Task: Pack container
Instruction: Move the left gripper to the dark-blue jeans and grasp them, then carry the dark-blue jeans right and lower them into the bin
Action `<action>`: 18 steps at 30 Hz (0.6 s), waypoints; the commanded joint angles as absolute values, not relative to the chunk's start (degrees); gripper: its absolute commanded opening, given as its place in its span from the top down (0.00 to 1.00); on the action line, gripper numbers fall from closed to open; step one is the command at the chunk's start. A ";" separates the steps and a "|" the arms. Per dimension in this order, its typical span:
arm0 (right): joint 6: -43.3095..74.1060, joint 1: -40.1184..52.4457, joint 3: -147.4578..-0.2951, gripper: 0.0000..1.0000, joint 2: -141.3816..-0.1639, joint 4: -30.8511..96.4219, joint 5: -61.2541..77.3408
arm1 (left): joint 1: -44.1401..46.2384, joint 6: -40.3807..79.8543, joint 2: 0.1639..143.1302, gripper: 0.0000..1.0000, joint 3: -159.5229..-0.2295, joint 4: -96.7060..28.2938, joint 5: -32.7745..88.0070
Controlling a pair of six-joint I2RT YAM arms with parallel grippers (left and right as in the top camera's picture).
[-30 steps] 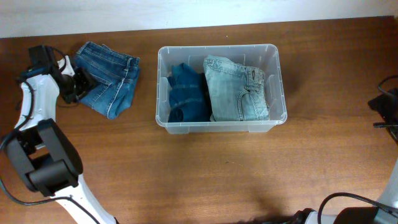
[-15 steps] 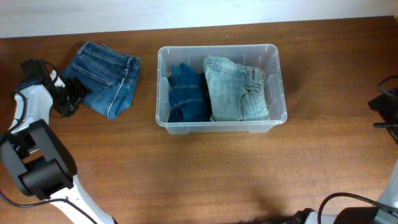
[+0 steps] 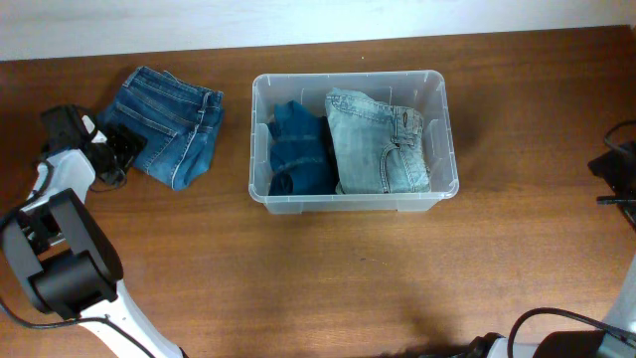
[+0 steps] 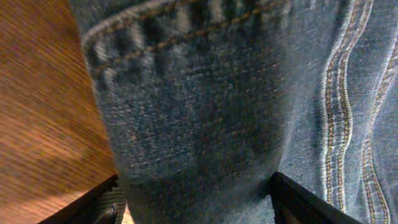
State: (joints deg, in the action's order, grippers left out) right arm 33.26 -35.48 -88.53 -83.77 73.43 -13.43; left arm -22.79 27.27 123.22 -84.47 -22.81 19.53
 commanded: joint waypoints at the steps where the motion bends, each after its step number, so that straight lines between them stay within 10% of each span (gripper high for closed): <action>1: 33.93 -35.64 -88.29 0.02 -83.74 73.45 -13.72 | -22.68 27.79 121.93 0.32 -83.29 -22.55 21.26; 7: 33.93 -35.64 -88.29 0.02 -83.74 73.45 -13.72 | -22.68 27.77 121.89 0.98 -83.31 -22.50 21.30; 18: 33.95 -35.64 -88.29 0.02 -83.74 73.45 -13.74 | -22.22 20.12 107.42 0.99 -85.89 -22.35 28.36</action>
State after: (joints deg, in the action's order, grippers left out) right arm 33.28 -35.48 -88.53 -83.77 73.43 -13.43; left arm -22.61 24.18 118.67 -83.99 -22.70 23.79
